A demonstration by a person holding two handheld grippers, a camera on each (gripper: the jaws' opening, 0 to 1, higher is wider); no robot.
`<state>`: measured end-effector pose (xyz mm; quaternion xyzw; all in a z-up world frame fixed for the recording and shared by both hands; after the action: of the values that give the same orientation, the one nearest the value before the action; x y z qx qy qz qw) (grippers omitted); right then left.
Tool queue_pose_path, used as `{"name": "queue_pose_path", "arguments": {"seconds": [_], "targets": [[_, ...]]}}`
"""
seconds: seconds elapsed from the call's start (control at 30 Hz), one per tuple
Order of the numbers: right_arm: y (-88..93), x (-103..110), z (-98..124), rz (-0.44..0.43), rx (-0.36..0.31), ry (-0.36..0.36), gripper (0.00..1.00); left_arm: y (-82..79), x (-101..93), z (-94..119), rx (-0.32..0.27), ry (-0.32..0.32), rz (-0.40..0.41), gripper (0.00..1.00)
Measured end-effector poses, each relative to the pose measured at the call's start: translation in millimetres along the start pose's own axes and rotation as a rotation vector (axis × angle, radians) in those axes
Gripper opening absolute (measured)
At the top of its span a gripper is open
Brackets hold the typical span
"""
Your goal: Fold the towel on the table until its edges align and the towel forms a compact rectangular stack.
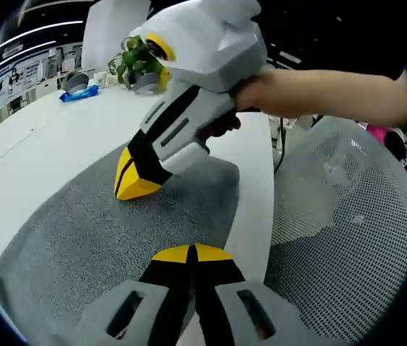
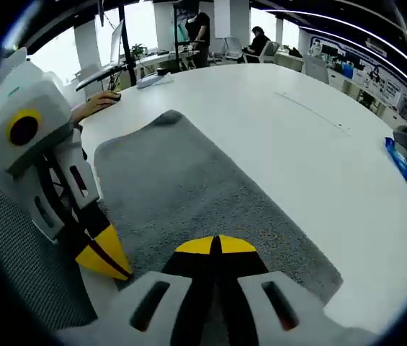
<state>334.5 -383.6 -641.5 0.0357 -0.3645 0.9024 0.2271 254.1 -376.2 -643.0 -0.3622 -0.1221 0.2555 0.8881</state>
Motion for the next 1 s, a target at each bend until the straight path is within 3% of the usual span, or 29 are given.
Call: {"name": "queue_pose_path", "arguments": {"seconds": [0.07, 0.13, 0.17, 0.33, 0.7, 0.9, 1.0], "targets": [[7.7, 0, -3, 0.015, 0.03, 0.004, 0.0, 0.5, 0.9, -1, -0.004, -0.001, 0.009, 0.01], [6.9, 0, -2, 0.02, 0.011, 0.014, 0.0, 1.0, 1.4, 0, 0.001, -0.01, -0.009, 0.01], [6.8, 0, -2, 0.016, 0.006, 0.016, 0.0, 2.5, 1.4, 0, -0.002, -0.023, -0.094, 0.01], [7.9, -1, -2, 0.014, 0.001, 0.016, 0.0, 3.6, -2.4, 2, -0.001, -0.071, -0.24, 0.01], [16.0, 3, 3, -0.013, -0.003, 0.036, 0.0, 21.4, 9.8, 17, 0.025, -0.148, -0.379, 0.0], [21.6, 9, 7, -0.029, -0.025, 0.045, 0.0, 27.7, 24.0, 24, 0.05, -0.186, -0.377, 0.0], [23.9, 14, 8, -0.032, -0.035, 0.047, 0.0, 31.5, 35.7, 27, 0.079, -0.248, -0.516, 0.0]]}}
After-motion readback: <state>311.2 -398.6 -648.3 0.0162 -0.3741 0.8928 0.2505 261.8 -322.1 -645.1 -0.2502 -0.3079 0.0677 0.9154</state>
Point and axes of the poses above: the point that each gripper's makers call its tool centre point, and the gripper's own axes: z roughly backward along the fingers, x roughly to its left, y roughly out of its underside, the point moved 1 cm from there along z, roughly backward along the fingers, and after that the axes turned 15 degrees about -y, right-handed, at the moved point
